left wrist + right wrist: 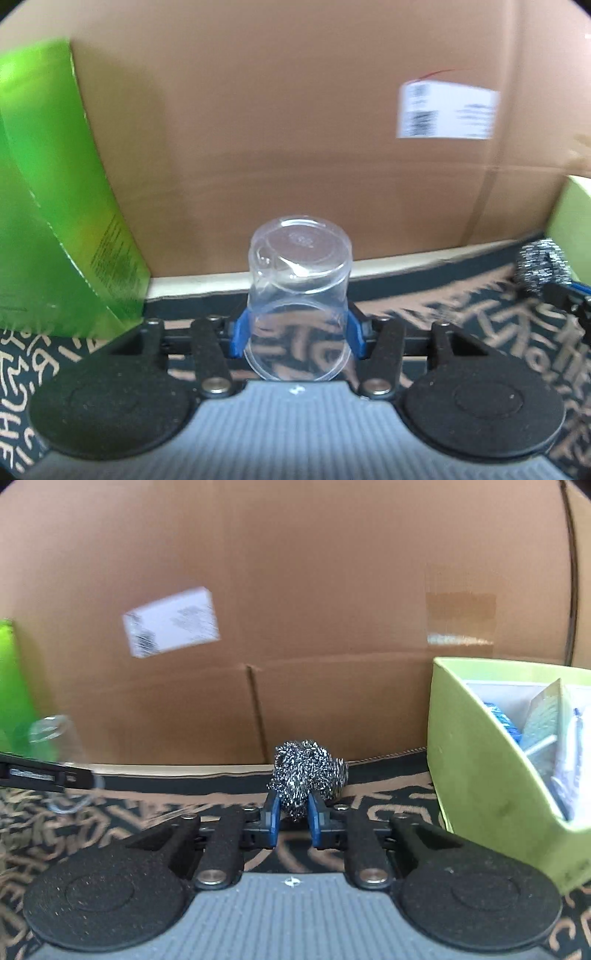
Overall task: Organize objects
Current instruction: 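Grasp the clear plastic cup with the left tool while the right tool grasps the steel wool, then place the cup and steel wool into the green shoebox and open both tools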
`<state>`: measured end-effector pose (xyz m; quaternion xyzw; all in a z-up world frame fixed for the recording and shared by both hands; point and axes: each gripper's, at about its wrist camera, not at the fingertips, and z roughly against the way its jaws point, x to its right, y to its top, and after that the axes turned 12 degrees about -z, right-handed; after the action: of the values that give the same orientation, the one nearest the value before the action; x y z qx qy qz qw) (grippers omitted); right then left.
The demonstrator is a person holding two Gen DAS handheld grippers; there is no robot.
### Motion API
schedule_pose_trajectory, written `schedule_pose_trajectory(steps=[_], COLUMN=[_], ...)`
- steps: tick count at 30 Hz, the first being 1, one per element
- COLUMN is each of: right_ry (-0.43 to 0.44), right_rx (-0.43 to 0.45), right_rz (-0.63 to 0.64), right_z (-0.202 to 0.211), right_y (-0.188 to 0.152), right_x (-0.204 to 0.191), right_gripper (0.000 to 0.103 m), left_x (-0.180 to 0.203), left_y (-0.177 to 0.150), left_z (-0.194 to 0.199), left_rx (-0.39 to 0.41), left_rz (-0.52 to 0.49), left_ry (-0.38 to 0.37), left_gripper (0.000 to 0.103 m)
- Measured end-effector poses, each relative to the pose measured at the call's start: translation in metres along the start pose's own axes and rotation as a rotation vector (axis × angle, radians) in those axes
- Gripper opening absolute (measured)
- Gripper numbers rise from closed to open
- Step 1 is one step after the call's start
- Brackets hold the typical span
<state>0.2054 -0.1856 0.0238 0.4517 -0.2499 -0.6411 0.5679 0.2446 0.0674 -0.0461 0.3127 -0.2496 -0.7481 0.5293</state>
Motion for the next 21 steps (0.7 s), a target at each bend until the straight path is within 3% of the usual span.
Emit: schedule_pose_trajectory(steps=[6, 13, 17, 21], right_ry=[0.088, 0.131, 0.074, -0.036], right_rx=[0.065, 0.194, 0.331, 0.429], right_rz=[-0.006, -0.047, -0.051, -0.051], right_z=[0.06, 0.118, 0.15, 0.167], right_y=[-0.008, 0.007, 0.028, 0.047], right_x=[0.007, 0.029, 0.055, 0.092], right_gripper=[0.015, 0.014, 0.014, 0.014], left_x=[0.042, 0.105, 0.146, 0.202], left_y=[0.013, 0.043, 0.07, 0.1], left_z=[0.047, 0.119, 0.14, 0.137], left_rx=[0.085, 0.221, 0.286, 0.337], left_rz=[-0.054, -0.141, -0.187, -0.226], left_ry=[-0.077, -0.168, -0.24, -0.298], left_gripper=[0.051, 0.051, 0.052, 0.053])
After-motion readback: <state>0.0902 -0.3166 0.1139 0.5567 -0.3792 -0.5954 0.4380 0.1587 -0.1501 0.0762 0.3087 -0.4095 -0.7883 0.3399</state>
